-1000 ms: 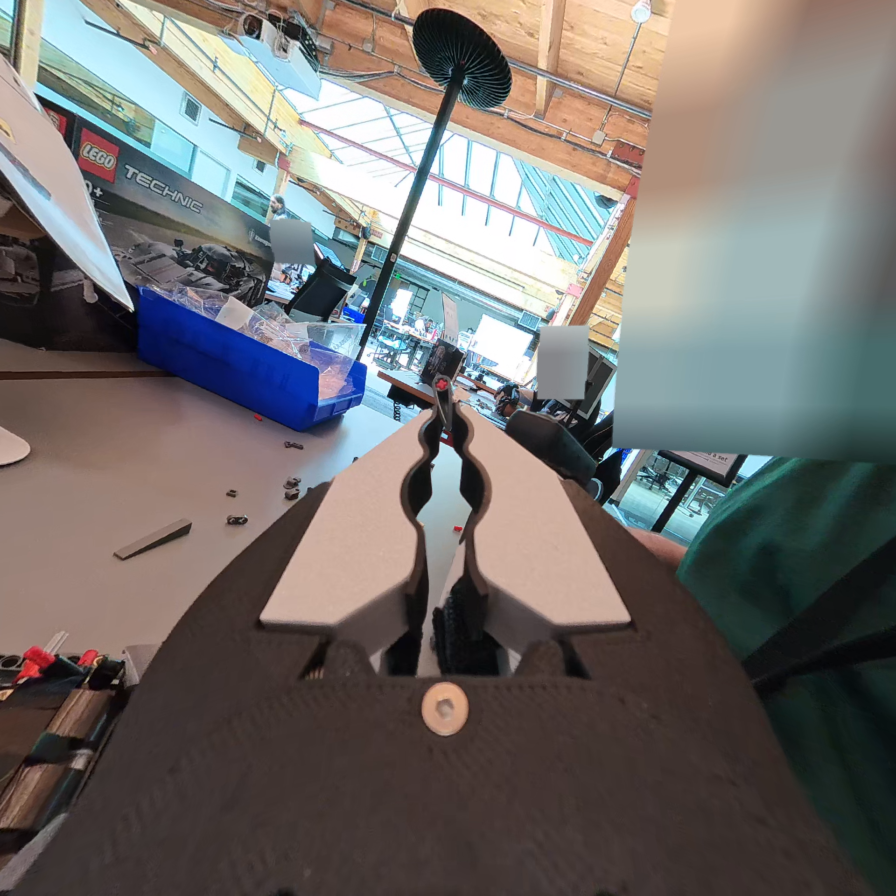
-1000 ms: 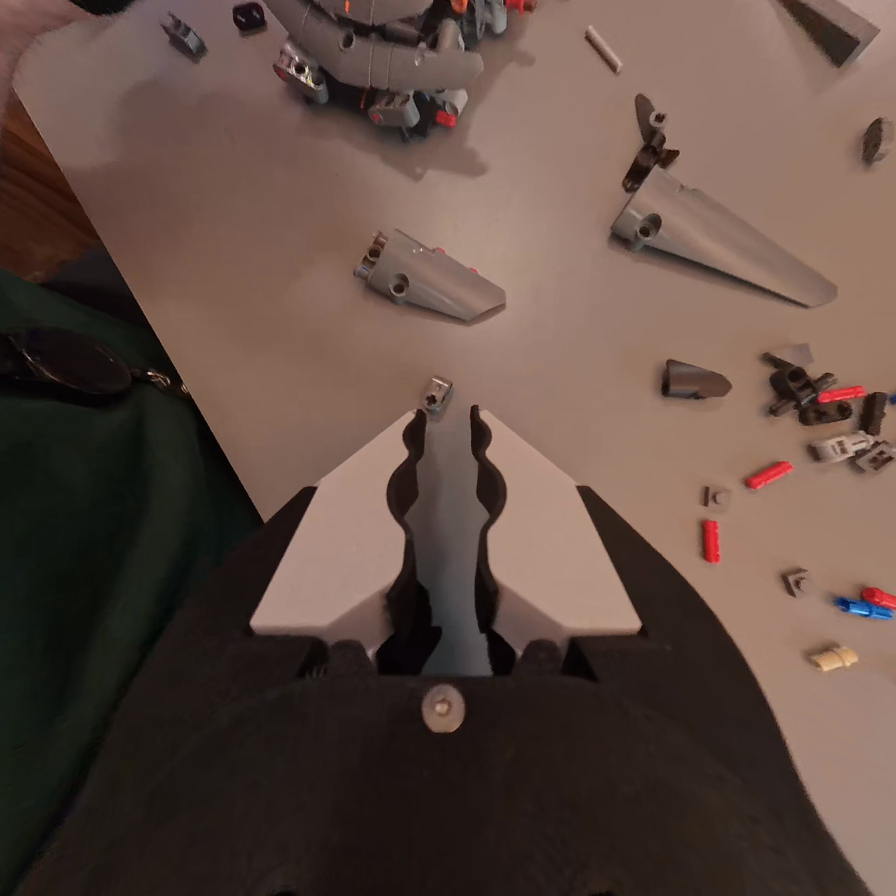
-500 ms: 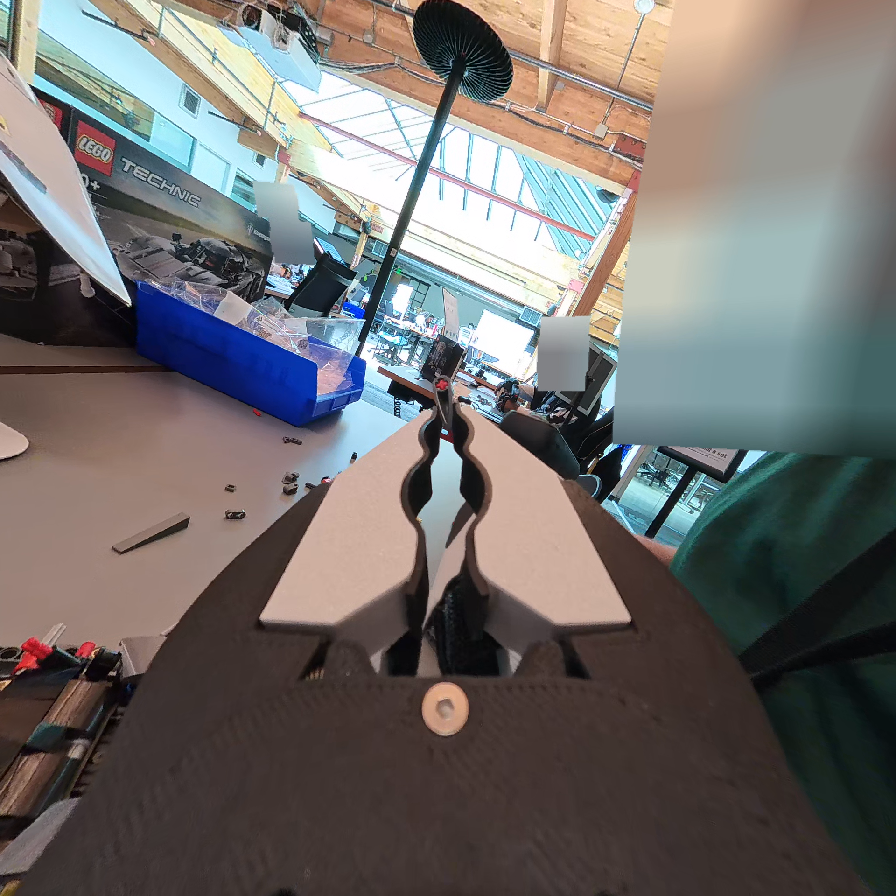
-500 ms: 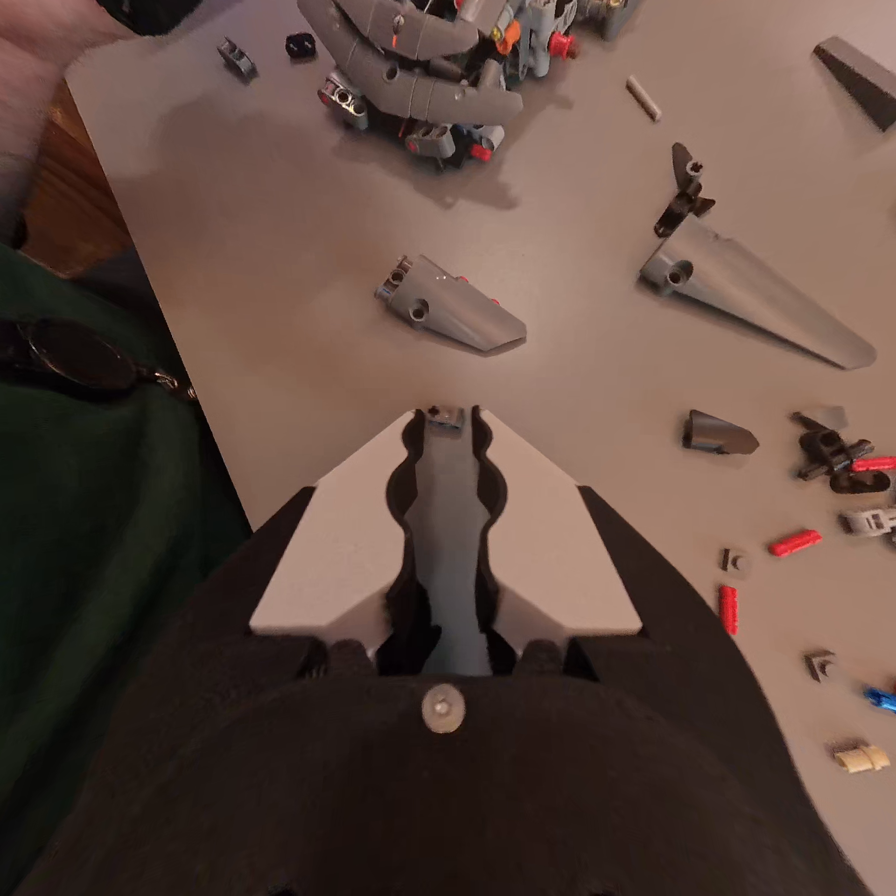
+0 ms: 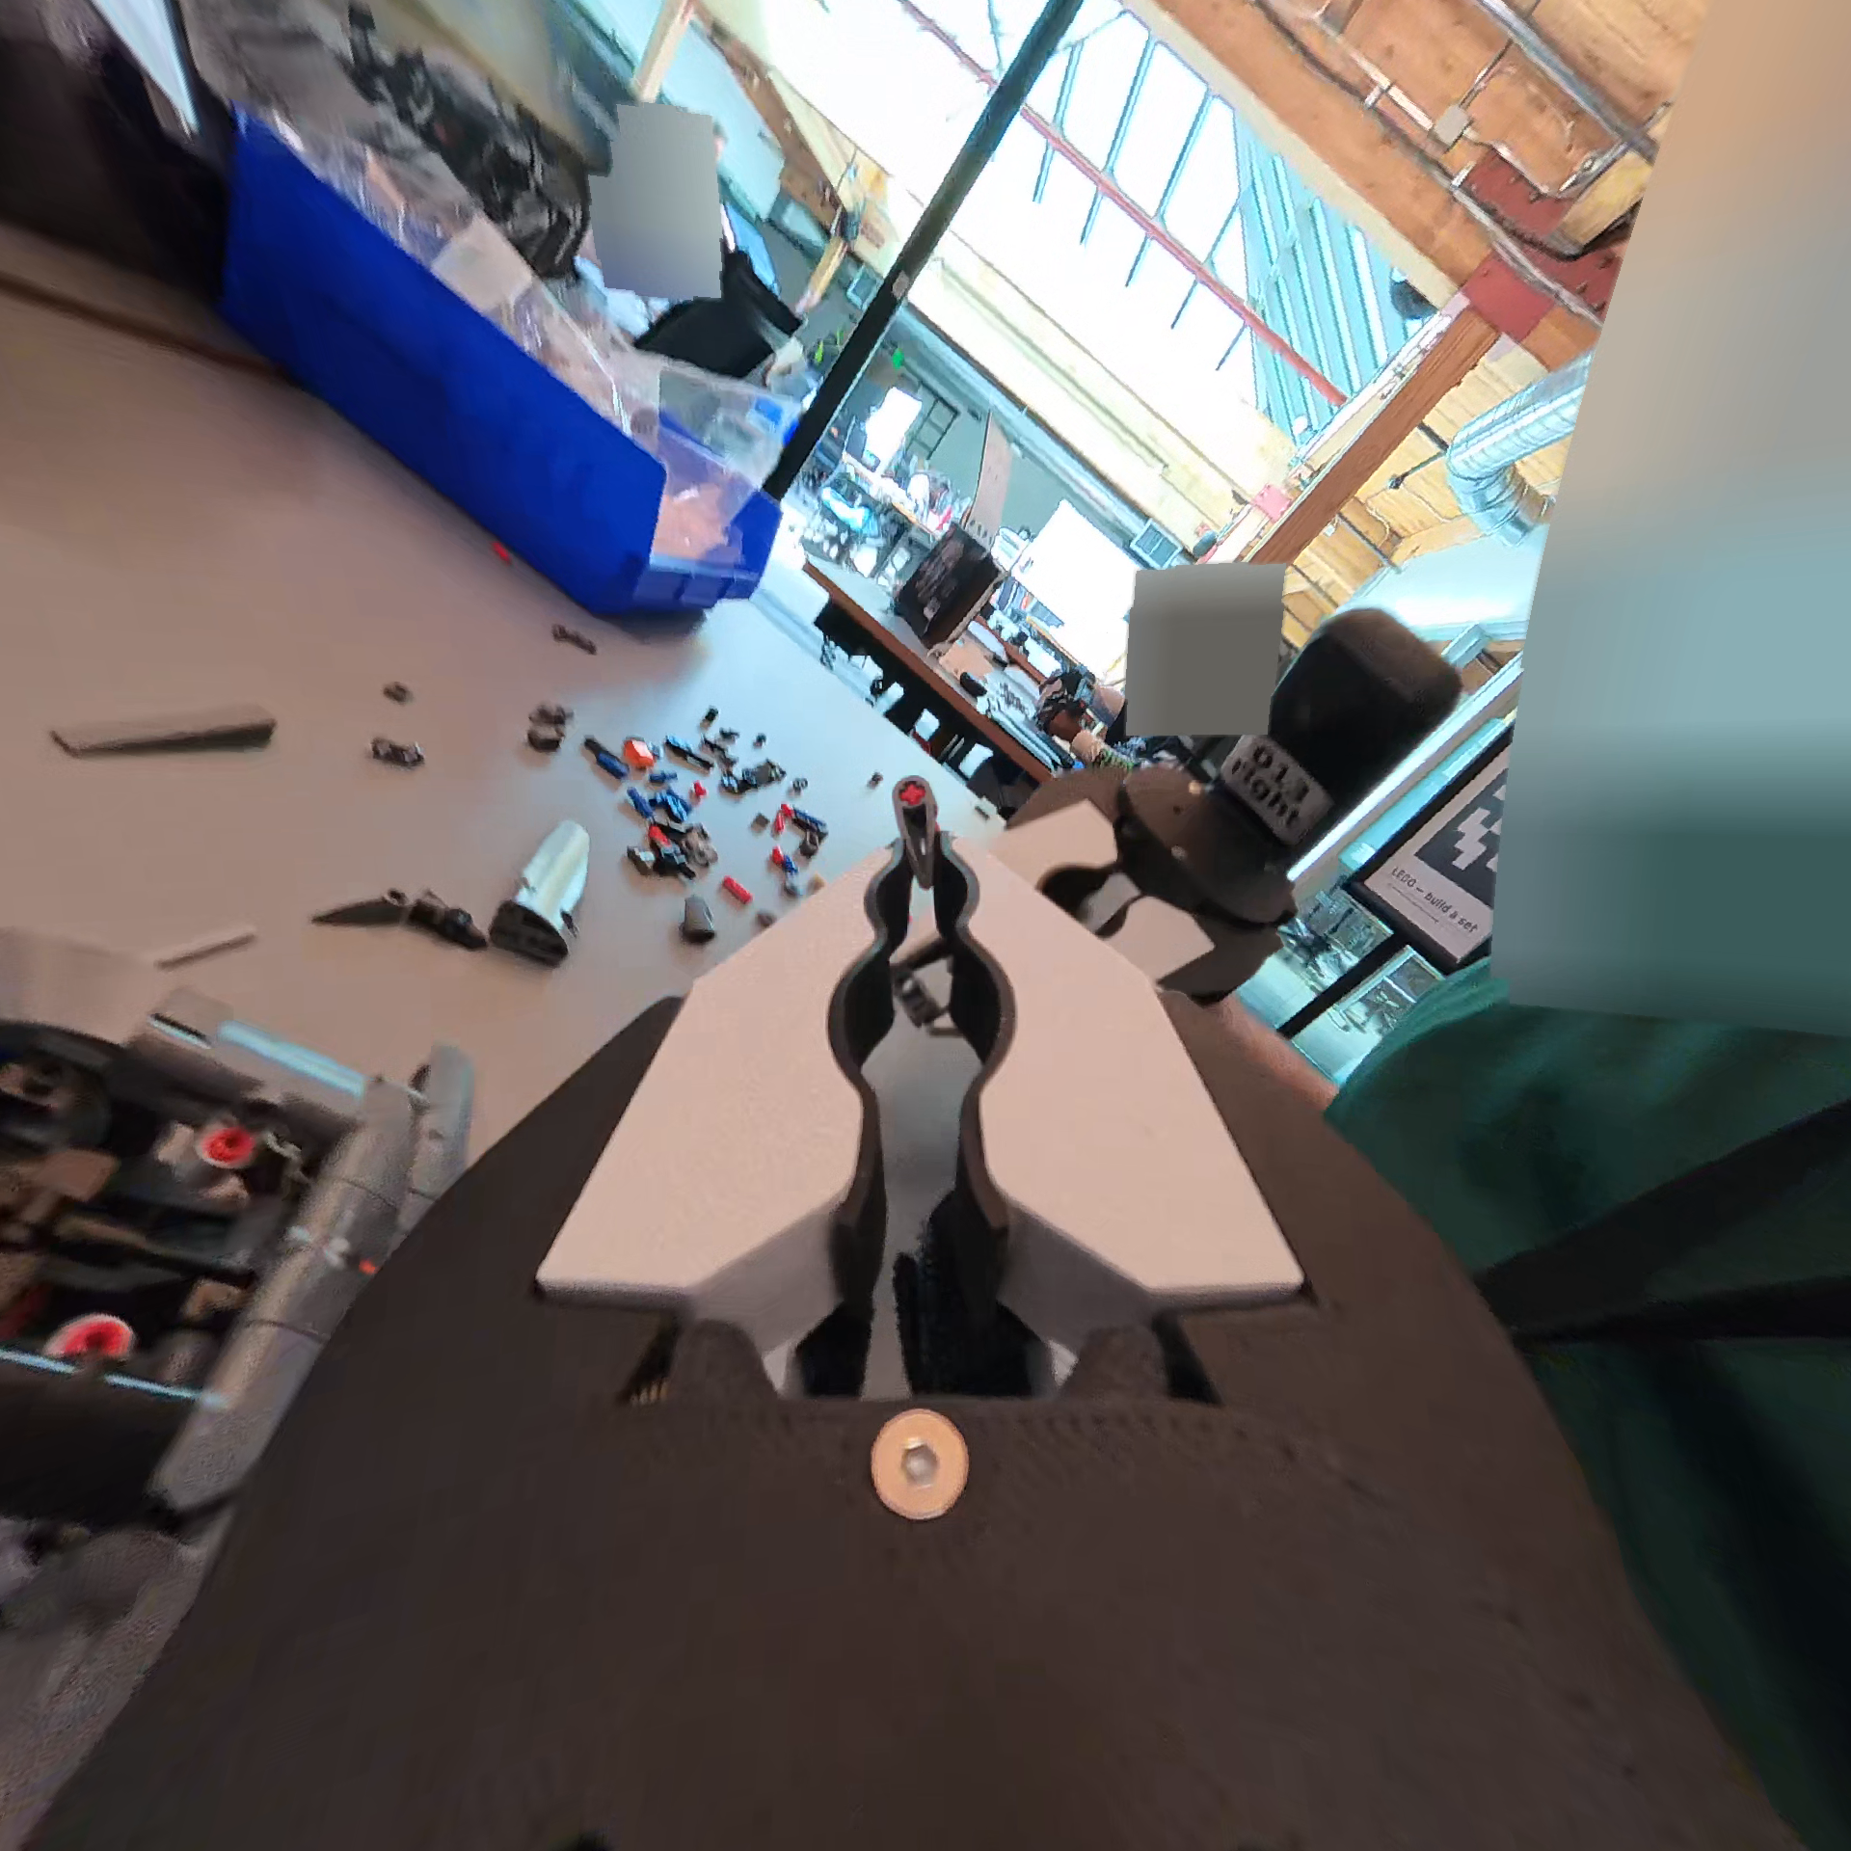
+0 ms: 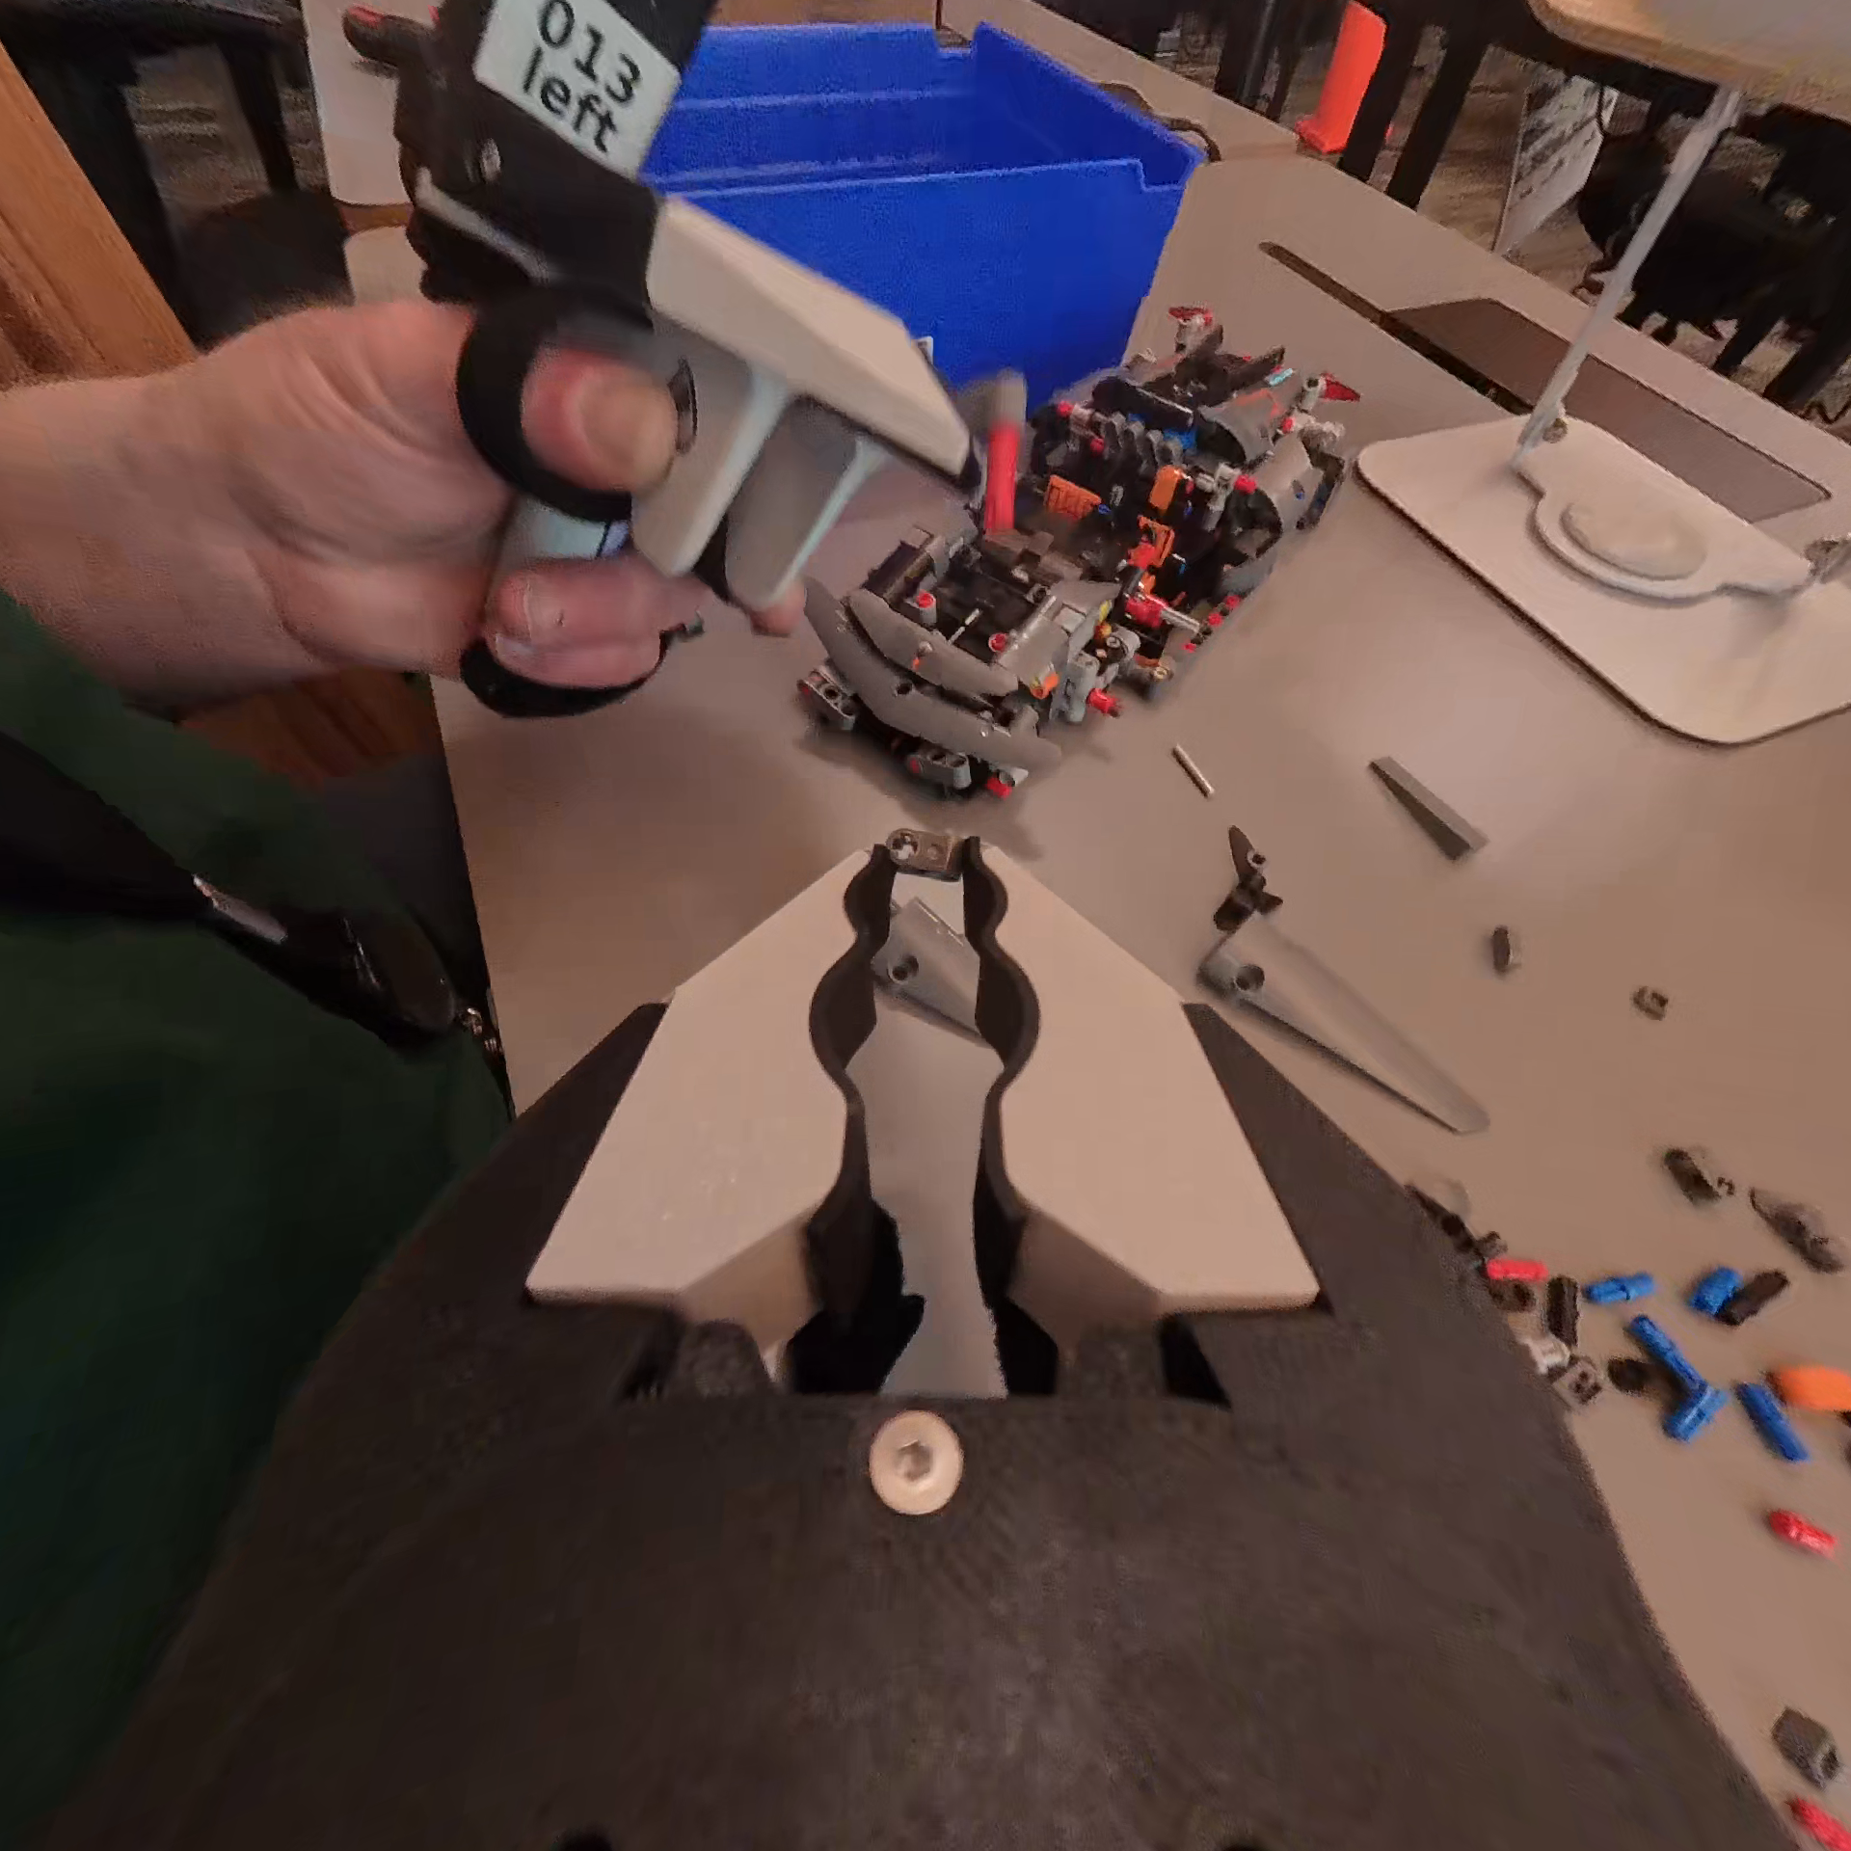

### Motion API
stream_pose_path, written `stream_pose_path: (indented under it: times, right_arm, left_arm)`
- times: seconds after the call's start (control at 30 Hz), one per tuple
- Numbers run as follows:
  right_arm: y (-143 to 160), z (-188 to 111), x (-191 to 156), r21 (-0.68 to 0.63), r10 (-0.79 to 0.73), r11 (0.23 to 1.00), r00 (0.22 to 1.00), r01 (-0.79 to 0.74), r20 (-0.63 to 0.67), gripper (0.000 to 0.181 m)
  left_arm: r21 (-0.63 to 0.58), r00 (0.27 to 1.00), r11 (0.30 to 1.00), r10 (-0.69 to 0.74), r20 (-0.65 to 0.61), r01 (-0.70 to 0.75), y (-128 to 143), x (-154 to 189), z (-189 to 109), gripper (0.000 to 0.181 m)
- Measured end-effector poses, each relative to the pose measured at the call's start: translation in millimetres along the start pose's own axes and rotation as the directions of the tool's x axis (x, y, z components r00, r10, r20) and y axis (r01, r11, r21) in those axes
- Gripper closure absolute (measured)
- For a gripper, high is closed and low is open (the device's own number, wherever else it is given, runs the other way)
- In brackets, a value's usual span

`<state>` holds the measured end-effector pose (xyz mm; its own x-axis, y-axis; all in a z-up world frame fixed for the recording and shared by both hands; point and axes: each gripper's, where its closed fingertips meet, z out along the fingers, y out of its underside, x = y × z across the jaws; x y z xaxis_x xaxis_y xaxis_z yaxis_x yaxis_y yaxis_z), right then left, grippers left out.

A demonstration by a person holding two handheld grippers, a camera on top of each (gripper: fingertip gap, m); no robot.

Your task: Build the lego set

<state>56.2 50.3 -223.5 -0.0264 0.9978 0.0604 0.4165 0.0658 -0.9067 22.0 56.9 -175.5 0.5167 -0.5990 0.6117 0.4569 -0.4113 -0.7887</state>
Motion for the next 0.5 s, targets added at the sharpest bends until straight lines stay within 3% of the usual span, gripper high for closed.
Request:
stream_pose_path:
  times: [0.2,0.3,0.5]
  right_arm:
    - [18.5,-10.8,-4.3,-0.057,-0.007,0.998,1.0,0.008,0.021,0.169]
    - [38.5,-17.5,-5.4,-0.091,0.015,0.996,1.0,-0.013,0.022,0.169]
    - [53.3,-16.9,-12.8,-0.093,0.041,0.995,0.998,-0.036,0.052,0.169]
  left_arm:
    - [-0.191,0.994,0.981,-0.023,0.105,0.043,53.4,-3.8,5.6,0.18]
    - [-0.321,0.98,0.947,0.046,0.192,0.018,89.9,-15.0,3.1,0.18]
    - [-0.514,0.937,0.857,0.202,0.285,-0.028,120.8,-27.9,-0.7,0.179]
